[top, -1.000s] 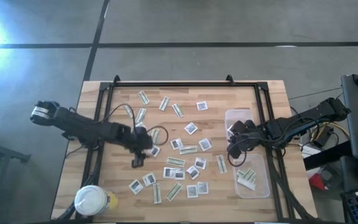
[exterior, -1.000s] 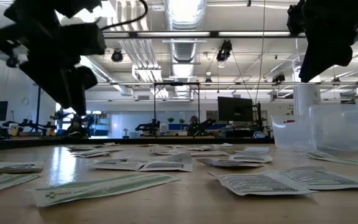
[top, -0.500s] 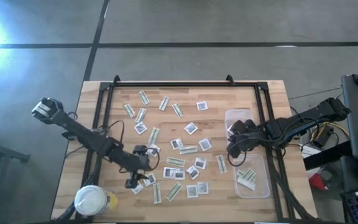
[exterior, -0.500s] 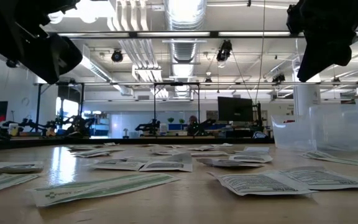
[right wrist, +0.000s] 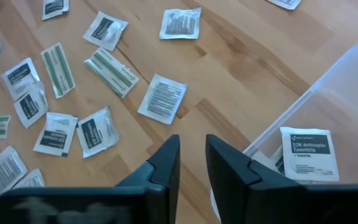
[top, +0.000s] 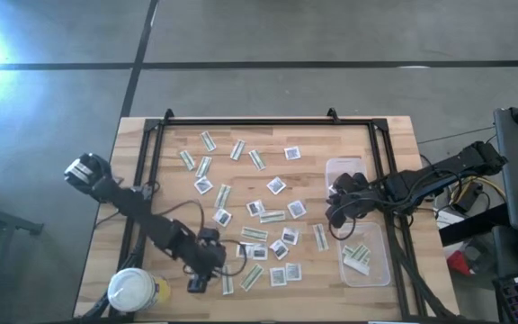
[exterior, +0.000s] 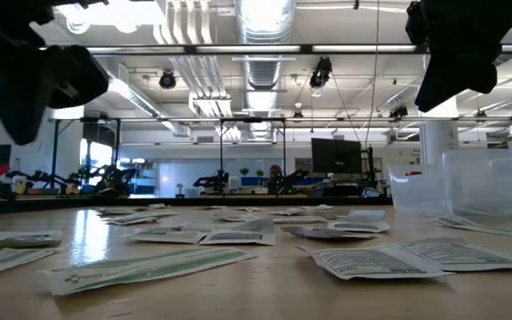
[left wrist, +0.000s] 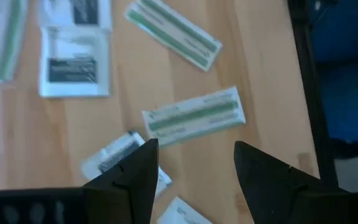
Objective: Pick & Place First Aid Supplies
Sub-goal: Put the bandage pack into the bottom bin
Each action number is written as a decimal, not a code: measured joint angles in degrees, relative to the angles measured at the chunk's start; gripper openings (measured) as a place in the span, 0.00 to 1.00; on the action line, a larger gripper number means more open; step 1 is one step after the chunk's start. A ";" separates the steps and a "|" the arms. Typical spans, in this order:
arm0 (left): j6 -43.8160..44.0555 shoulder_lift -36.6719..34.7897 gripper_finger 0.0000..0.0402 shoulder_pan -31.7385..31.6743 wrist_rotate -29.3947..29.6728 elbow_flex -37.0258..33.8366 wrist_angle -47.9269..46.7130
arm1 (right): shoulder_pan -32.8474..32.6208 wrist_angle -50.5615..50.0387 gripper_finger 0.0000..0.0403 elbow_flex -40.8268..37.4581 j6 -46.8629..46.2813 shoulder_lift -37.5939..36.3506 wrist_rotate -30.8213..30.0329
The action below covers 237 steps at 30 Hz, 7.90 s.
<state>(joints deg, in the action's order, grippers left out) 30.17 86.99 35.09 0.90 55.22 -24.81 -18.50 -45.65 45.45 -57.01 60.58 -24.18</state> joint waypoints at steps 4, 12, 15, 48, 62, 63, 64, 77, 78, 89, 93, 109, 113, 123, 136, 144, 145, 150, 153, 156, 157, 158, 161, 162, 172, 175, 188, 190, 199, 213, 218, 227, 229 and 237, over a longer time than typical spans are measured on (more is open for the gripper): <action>1.10 4.86 0.50 2.38 1.49 5.90 -4.52 | 0.02 0.04 0.17 -0.02 -0.02 0.00 0.00; 0.99 12.81 0.50 4.42 4.25 14.34 -11.98 | 0.02 0.20 0.20 -0.02 -0.11 0.00 0.02; 0.39 14.53 0.50 4.37 5.52 16.42 -12.33 | 0.02 0.17 0.20 -0.02 -0.38 0.00 0.02; 8.40 26.85 0.50 11.52 16.34 28.37 -11.19 | 0.00 0.17 0.16 -0.04 -0.87 0.46 0.20; 11.97 29.91 0.50 12.26 18.28 28.40 -11.14 | 0.00 0.15 0.19 -0.04 0.23 0.46 0.20; 12.06 30.12 0.50 12.26 19.10 28.40 -11.59 | 0.00 0.15 0.19 -0.04 0.22 0.46 0.20; 12.11 30.28 0.50 12.26 19.63 28.40 -11.95 | 0.00 0.14 0.18 -0.04 0.23 0.46 0.20; 16.33 30.33 0.50 12.26 20.33 27.87 -16.77 | 0.00 0.17 0.16 -0.04 0.22 0.46 0.20; 16.48 30.31 0.50 12.26 20.29 27.67 -16.64 | 0.00 0.16 0.16 -0.04 0.22 0.46 0.20; 17.39 29.98 0.31 12.28 19.55 25.38 -15.74 | 0.00 0.22 0.19 -0.04 0.21 0.46 0.20; 16.08 30.00 0.20 12.33 19.48 25.31 -15.68 | 0.00 0.35 0.17 -0.04 0.33 0.46 0.22; 14.29 30.09 0.00 12.44 20.18 25.15 -15.49 | -0.85 1.30 0.15 -0.04 0.68 0.50 1.87; 13.86 29.65 0.00 12.85 20.72 25.00 -14.56 | -2.97 1.72 0.14 -0.04 1.39 0.50 1.95; 12.98 26.10 0.00 13.24 23.41 24.90 -13.61 | -10.01 8.06 0.13 -0.04 3.56 0.50 1.92; 10.65 21.69 0.00 13.24 25.17 25.01 -13.05 | -18.41 20.66 0.13 -0.06 9.14 0.68 1.73; 8.92 18.02 0.00 13.07 26.52 25.05 -12.82 | -21.39 25.56 0.13 -0.15 11.55 3.05 1.56; 8.75 17.66 0.00 13.00 26.62 25.05 -12.82 | -21.72 26.44 0.13 -0.15 12.23 3.80 1.61; 7.68 15.30 0.00 12.71 27.70 25.07 -12.77 | -23.75 32.51 0.13 -0.24 17.13 7.74 2.01; 6.88 13.71 0.00 12.28 28.68 25.07 -12.57 | -25.22 34.66 0.13 0.51 19.06 10.11 2.19; 5.56 12.07 0.00 11.61 30.73 25.11 -11.59 | -26.96 34.71 0.13 2.10 20.32 12.17 2.19; 5.00 11.55 0.00 11.32 31.39 25.12 -11.02 | -27.58 34.67 0.13 2.64 20.82 12.86 2.19; 4.19 11.15 0.00 10.97 31.68 25.12 -10.29 | -28.18 34.67 0.13 3.23 21.27 13.53 2.19; 0.92 10.24 0.00 9.76 32.40 25.12 -6.92 | -29.71 34.37 0.13 5.22 24.08 14.96 2.19; -0.35 10.01 0.00 9.33 32.50 25.12 -5.74 | -30.13 34.34 0.13 5.97 25.54 15.41 2.19; -11.10 9.88 0.00 4.67 32.20 25.12 6.57 | -30.88 34.09 0.13 11.94 39.02 20.97 2.14; -12.93 10.89 0.00 4.05 32.12 25.12 11.11 | -30.84 34.05 0.14 13.77 39.99 23.39 2.07; -13.15 14.86 0.00 3.76 31.96 25.12 18.37 | -30.84 27.53 0.33 28.59 56.89 32.99 -12.28; -13.60 15.15 0.00 3.76 31.96 25.12 18.43 | -30.66 25.87 0.36 30.49 57.50 34.34 -15.01; -17.12 15.23 0.00 3.76 31.94 25.12 21.33 | -28.42 23.22 0.43 32.68 57.15 38.78 -18.04; -23.10 15.23 0.00 3.52 32.70 25.12 24.45 | -26.86 20.55 0.33 32.39 49.26 38.88 -16.65; -24.02 15.23 0.00 3.45 32.75 25.12 24.39 | -26.69 19.89 0.18 32.39 46.64 38.58 -14.30; -24.26 15.23 0.00 2.52 32.83 25.12 23.97 | -26.71 18.89 0.02 32.37 44.38 38.56 -12.84; -24.27 15.23 0.00 2.39 32.88 25.12 23.97 | -26.71 18.39 0.02 32.37 43.62 38.56 -12.86; -24.45 15.23 0.00 1.89 32.88 25.12 23.74 | -26.71 14.25 0.02 32.35 39.09 38.53 -12.87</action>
<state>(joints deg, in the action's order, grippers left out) 5.72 102.21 36.98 33.78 80.34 -1.07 -45.21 -31.40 77.80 -17.92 99.11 -37.06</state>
